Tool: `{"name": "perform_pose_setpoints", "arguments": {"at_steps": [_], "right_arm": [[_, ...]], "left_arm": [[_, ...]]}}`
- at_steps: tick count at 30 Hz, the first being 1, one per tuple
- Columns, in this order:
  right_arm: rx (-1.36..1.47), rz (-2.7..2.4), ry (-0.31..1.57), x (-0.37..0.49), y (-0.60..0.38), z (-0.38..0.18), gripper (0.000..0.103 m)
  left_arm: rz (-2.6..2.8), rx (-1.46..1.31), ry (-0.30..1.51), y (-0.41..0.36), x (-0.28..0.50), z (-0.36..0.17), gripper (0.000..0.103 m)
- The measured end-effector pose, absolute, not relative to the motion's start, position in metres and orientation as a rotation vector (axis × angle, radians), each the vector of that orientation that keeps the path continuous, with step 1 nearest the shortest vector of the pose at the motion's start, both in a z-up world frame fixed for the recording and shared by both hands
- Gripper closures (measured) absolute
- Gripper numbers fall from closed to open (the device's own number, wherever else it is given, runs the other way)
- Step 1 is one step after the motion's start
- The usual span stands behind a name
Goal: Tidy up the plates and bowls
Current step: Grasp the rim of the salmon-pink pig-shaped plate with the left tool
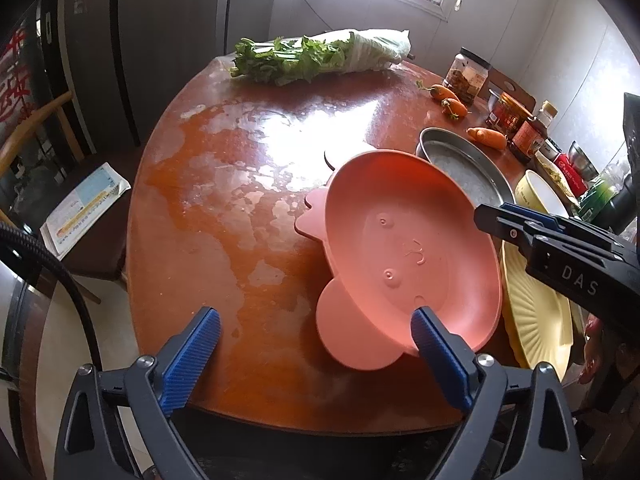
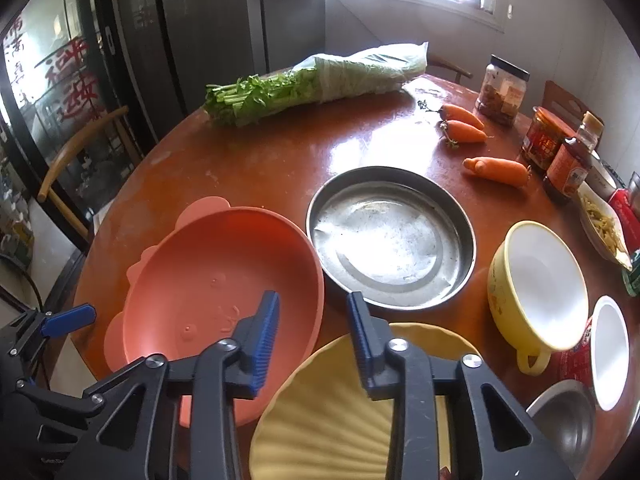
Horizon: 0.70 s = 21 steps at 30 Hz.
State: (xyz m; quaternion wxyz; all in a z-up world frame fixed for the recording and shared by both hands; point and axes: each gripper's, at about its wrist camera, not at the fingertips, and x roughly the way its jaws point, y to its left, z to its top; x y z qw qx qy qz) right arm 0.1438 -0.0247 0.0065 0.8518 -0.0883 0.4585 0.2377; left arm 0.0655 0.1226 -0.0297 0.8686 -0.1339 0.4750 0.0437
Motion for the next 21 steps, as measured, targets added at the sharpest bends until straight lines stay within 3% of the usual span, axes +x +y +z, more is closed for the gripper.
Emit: {"name": "perform_pose_setpoints", "arguments": {"at_steps": [14, 16, 18, 21], "right_arm": [[-0.239, 0.521, 1.022, 0.164, -0.013, -0.005, 0.074], [-0.241, 0.532, 1.025, 0.164, -0.011, -0.004, 0.077], [-0.253, 0.55, 1.03, 0.162, -0.008, -0.004, 0.084], [-0.267, 0.56, 1.029, 0.159, -0.005, -0.005, 0.085]], "left_arm": [[0.083, -0.27, 0.991, 0.123, 0.073, -0.029, 0.017], [0.08, -0.272, 0.989, 0.123, 0.074, -0.028, 0.022], [0.082, -0.269, 0.986, 0.123, 0.074, -0.028, 0.032], [0.07, -0.28, 0.982, 0.125, 0.074, -0.027, 0.041]]}}
